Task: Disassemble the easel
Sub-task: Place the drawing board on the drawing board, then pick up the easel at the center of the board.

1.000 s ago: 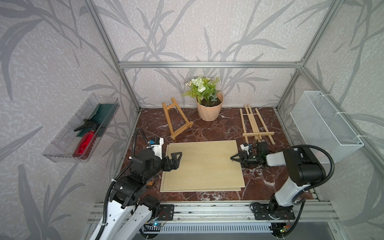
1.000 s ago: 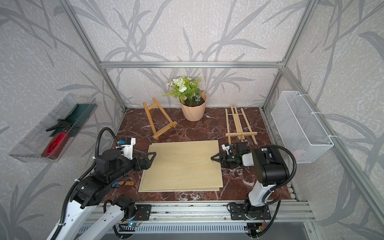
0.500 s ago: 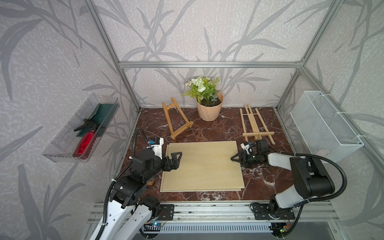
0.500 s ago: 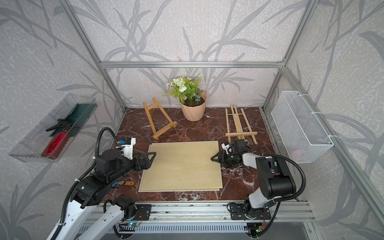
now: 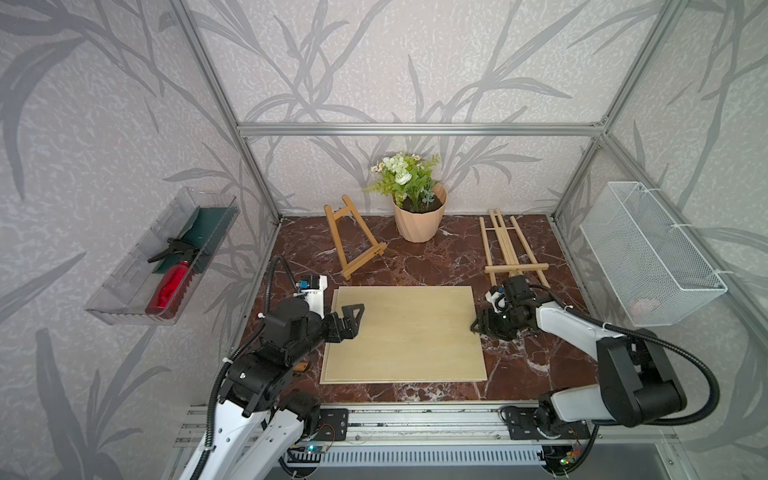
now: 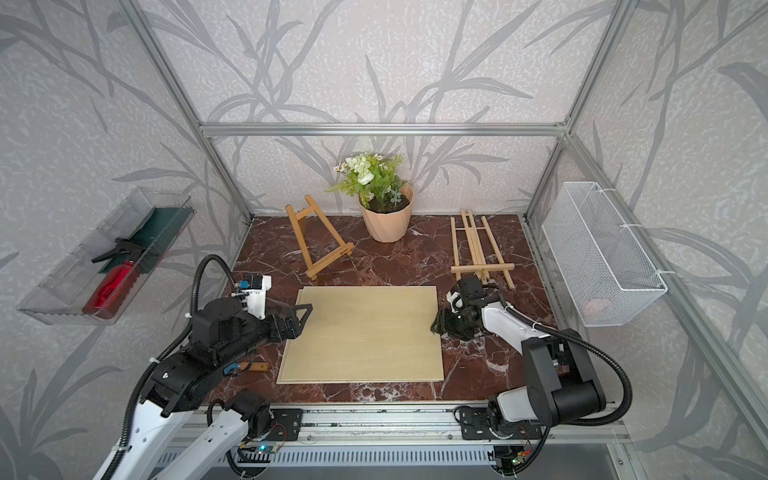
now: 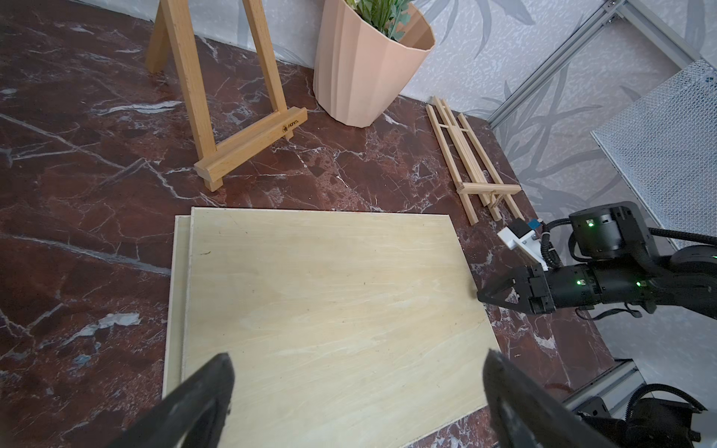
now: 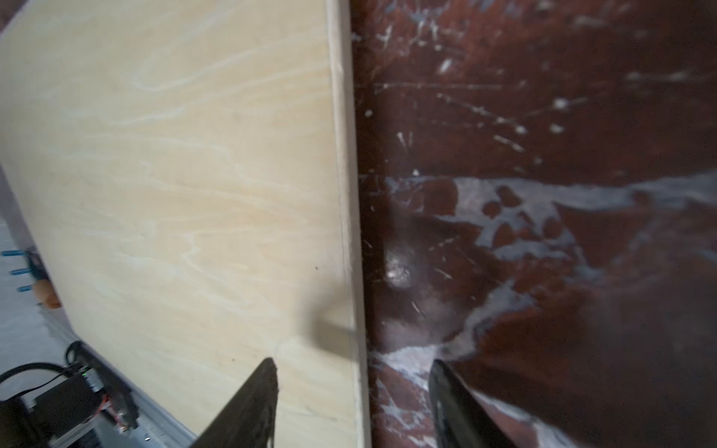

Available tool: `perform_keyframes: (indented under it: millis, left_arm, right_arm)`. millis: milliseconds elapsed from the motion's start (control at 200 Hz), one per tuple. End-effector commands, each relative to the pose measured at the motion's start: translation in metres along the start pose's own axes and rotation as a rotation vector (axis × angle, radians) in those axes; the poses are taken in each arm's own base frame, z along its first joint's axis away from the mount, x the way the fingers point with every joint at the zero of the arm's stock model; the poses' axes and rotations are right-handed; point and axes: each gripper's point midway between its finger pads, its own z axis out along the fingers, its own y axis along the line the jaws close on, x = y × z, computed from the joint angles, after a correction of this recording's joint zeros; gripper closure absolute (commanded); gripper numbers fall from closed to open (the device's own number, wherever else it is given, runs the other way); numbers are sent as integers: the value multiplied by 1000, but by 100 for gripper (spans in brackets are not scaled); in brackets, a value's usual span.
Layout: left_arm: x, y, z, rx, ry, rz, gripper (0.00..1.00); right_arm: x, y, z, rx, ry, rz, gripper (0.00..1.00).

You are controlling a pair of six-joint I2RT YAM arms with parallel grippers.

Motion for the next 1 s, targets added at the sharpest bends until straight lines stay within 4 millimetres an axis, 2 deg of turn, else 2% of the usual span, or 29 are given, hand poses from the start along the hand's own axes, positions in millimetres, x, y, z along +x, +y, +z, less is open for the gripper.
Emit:
perform_keyframes:
  millis: [0, 110, 205, 325, 415, 535, 665, 760, 790, 895, 995]
  left_arm:
    - [4, 4, -1, -19, 10, 7, 1]
    - [5, 5, -1, -20, 10, 6, 1]
    - [3, 5, -2, -21, 4, 6, 1]
    - [2, 8, -4, -39, -13, 3, 1]
    - [0, 11, -8, -56, -29, 2, 1]
    - [-5, 15, -14, -79, -65, -2, 1]
    - [-8, 19, -21, -97, -97, -7, 1]
    - [-10, 21, -24, -111, -108, -12, 1]
    - [-10, 22, -25, -116, -109, -12, 1]
    - [-10, 22, -26, -119, -110, -14, 1]
    - [-10, 23, -26, -126, -108, -14, 2]
  right_arm:
    - [-8, -17, -29, 184, -100, -18, 38]
    - [-19, -2, -52, 190, -223, -75, 37]
    - [-31, 38, -65, 45, -336, -143, 37]
    - [-49, 102, -87, -95, -507, -281, 35]
    - [-60, 158, -101, -154, -622, -420, 35]
    - [-71, 236, -104, -247, -736, -584, 35]
    - [-87, 305, -85, -325, -784, -684, 35]
    - [-102, 345, -57, -380, -776, -716, 36]
    - [-106, 354, -41, -391, -761, -723, 36]
    - [-118, 388, -9, -425, -748, -761, 36]
    - [-127, 409, 22, -419, -708, -795, 37]
